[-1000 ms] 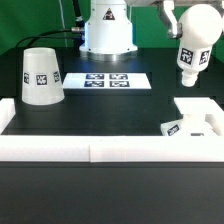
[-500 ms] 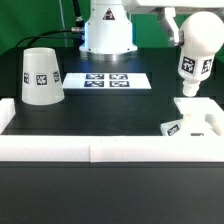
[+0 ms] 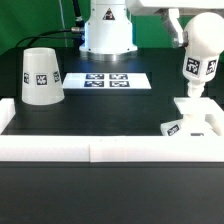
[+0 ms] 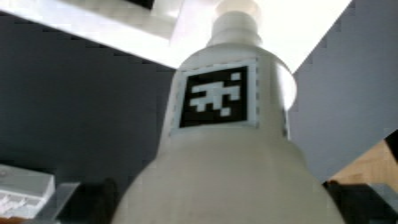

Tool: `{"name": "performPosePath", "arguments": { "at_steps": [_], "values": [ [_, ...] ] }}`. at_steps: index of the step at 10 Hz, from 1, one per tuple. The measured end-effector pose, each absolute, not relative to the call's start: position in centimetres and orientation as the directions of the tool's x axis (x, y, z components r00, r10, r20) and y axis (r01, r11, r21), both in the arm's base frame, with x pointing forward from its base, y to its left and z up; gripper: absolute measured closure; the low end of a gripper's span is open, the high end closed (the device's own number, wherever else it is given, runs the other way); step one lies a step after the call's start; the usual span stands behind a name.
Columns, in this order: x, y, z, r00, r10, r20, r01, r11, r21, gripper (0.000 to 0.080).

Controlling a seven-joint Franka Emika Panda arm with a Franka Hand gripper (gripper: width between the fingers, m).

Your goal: Assemble lamp

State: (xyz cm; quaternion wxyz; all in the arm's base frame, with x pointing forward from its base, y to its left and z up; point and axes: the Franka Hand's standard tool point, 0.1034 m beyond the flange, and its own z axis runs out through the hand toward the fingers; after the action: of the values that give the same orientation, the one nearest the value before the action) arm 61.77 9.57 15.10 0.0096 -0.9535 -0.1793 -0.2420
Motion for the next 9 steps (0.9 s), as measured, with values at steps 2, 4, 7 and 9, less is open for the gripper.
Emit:
{"name": "performPosePath", "arguments": {
  "at_steps": [2,4,7,9],
  "values": [
    [61.98,9.33,15.09,0.805,0.338,0.488,0.344,-0.935,0.081,0.022],
    [62.09,9.15,15.02,0.795,0.338,0.504,0.341,-0.936,0.09,0.022],
    [61.95,9.27,14.76,0.798,0.34,0.497,0.344,-0.935,0.087,0.022],
    [61.92,9.36,14.72,0.798,0.34,0.497,0.345,-0.935,0.086,0.022]
  ]
}}
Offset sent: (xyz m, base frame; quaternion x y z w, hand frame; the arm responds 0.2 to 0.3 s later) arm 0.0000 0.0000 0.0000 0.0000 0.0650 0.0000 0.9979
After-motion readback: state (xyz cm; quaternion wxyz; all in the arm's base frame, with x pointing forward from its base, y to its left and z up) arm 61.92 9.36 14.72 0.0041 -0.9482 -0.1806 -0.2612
